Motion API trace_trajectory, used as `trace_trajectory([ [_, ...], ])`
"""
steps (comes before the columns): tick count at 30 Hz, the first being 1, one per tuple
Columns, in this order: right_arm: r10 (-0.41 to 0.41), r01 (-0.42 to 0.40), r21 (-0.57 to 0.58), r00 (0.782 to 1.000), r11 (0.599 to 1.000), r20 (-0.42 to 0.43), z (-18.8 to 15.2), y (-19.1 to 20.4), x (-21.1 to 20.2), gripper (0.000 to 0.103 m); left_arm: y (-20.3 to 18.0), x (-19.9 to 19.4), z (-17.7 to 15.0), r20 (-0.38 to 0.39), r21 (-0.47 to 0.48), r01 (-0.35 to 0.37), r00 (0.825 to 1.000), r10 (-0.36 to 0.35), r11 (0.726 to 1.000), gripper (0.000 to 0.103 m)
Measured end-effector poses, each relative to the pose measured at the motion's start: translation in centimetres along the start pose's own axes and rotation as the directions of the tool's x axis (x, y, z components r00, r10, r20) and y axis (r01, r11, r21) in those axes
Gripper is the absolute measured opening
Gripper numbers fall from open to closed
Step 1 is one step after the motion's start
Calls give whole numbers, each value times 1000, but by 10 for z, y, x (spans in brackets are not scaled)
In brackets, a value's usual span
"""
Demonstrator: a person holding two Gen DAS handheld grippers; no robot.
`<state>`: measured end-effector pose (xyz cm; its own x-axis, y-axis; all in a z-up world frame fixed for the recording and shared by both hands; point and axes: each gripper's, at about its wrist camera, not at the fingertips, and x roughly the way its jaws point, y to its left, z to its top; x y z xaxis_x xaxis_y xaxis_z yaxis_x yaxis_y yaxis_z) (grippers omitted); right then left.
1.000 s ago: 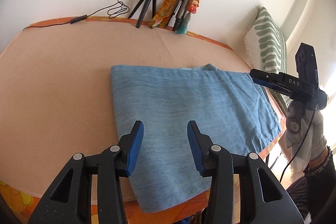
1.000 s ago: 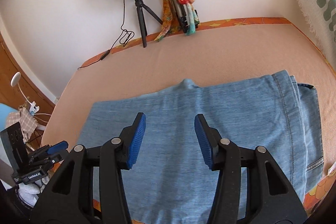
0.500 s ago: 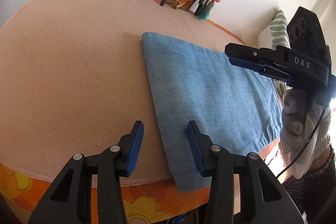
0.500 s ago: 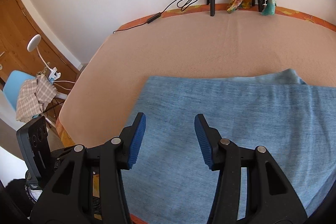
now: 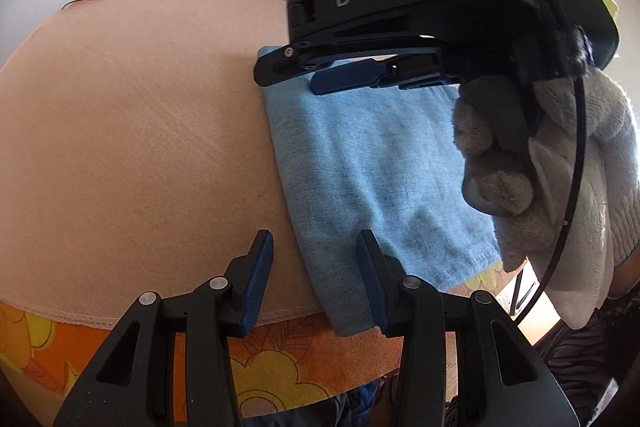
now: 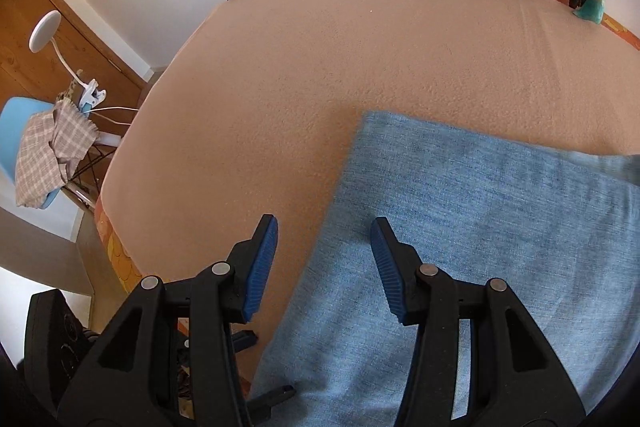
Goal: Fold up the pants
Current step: 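Close the left tool on the folded jeans edge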
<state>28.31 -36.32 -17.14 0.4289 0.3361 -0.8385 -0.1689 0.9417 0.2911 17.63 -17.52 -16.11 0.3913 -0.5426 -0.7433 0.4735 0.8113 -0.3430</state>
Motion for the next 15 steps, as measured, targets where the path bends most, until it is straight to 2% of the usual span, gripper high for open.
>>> trace_trajectory([
  [3, -38, 38, -6, 999, 999, -38, 10, 7, 11, 51, -3, -2, -6, -10, -25, 87, 996, -88, 996, 42],
  [5, -72, 72, -9, 994, 997, -77, 17, 10, 19, 51, -4, -5, -9, -4, -43, 116, 993, -116, 992, 42],
  [9, -142, 133, -58, 975, 989, -172, 27, 22, 35, 55, -8, -22, -9, 66, -51, 185, 981, -182, 981, 40],
  [11, -156, 142, -78, 964, 987, -216, 29, 28, 40, 62, -13, -31, -7, 96, -25, 199, 976, -196, 980, 40],
  [15, -214, 181, -142, 939, 973, -270, 30, 37, 48, 63, -23, -39, -9, 111, 19, 190, 975, -191, 982, 40],
])
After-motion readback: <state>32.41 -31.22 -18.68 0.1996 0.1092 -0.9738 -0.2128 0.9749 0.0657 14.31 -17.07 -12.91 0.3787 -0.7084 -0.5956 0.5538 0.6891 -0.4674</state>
